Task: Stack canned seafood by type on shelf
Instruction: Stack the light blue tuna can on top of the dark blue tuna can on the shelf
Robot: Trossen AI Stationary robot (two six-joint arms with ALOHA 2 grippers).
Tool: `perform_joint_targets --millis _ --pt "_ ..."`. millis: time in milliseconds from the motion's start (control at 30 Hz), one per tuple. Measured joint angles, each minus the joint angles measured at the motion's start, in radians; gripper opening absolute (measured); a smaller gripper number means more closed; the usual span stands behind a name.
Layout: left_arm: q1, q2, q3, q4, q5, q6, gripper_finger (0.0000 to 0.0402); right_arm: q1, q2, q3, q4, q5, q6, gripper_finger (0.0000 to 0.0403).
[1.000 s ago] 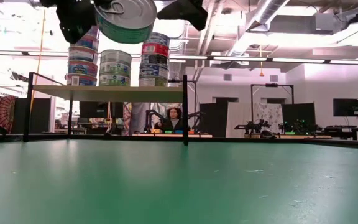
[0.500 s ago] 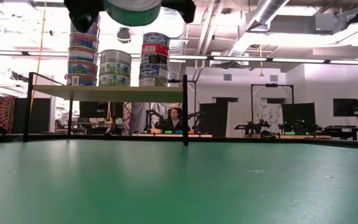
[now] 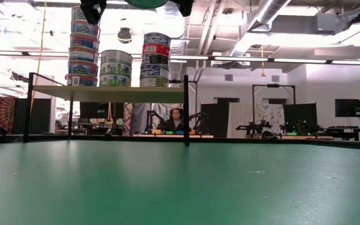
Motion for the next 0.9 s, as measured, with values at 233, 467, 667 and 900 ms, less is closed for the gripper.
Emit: perform_joint_targets --millis 233,467,667,900 --pt "0.000 0.000 0.000 0.016 0.004 0.004 0.0145 -0.019 0.000 0.010 0.001 -0.001 0.031 0.0257" --pt "0.001 0.000 0.000 0.018 -0.002 0.003 0.0152 -0.036 0.000 0.011 -0.009 -0.037 0.025 0.0157" --pt "0.004 -0.022 0.000 0.000 -0.079 0.013 0.0174 -0.067 0.000 0.011 -0.009 -0.073 0.073 0.0157" --pt "0.019 -0.156 0.001 -0.096 -0.239 0.020 0.0283 -0.125 0.002 0.012 -0.027 -0.136 0.164 0.0160"
